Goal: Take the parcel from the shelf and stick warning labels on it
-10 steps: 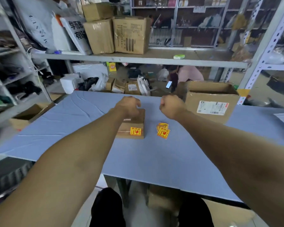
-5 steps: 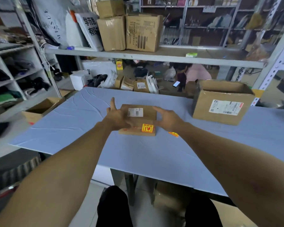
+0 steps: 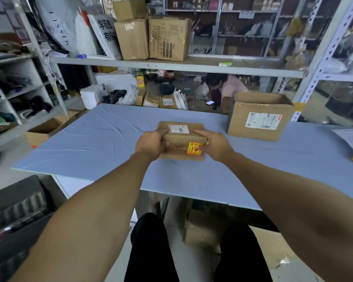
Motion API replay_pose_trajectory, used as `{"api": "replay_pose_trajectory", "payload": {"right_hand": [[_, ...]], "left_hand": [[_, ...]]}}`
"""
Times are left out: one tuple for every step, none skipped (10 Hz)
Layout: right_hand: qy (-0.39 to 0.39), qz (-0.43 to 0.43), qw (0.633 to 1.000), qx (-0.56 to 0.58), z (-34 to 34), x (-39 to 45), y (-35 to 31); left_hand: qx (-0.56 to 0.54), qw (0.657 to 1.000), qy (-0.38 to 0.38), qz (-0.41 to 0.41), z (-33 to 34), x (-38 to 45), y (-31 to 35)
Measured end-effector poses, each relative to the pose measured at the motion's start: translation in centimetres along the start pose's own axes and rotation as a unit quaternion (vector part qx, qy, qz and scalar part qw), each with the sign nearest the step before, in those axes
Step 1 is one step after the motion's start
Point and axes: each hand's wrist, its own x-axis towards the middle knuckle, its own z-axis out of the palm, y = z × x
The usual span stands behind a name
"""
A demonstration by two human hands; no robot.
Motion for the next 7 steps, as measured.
{"api": "replay_pose_trajectory", "payload": {"right_hand": [[0.025,0.015,0.999,0.016,-1.9,-3.2,1.2],[0.047,0.044,0.998,-0.008,-2.6,-6.5,3.1],[0.080,0.075,0.994,-0.018,-2.2,-8.7,4.6],[0.085,0.087,0.992,-0.024,-1.2,-9.9,5.3],[0.081,0.088,0.991,-0.054,-1.1,-9.6,5.1],[0.063,0.098,0.990,-0.074,-1.5,-8.9,4.7],[0.036,0.088,0.990,-0.107,-2.5,-8.5,4.3]], "left_hand": [[0.013,0.999,-0.001,0.034,0.6,-1.5,2.5],[0.016,0.998,-0.009,0.066,1.9,-2.8,5.2],[0.002,0.996,-0.020,0.086,3.6,-3.7,6.9],[-0.029,0.995,-0.053,0.077,5.6,-4.3,6.9],[-0.047,0.993,-0.085,0.063,5.6,-4.6,6.8],[0.005,0.990,-0.116,0.078,4.1,-3.6,7.5],[0.051,0.986,-0.132,0.085,2.2,-3.2,8.5]]}}
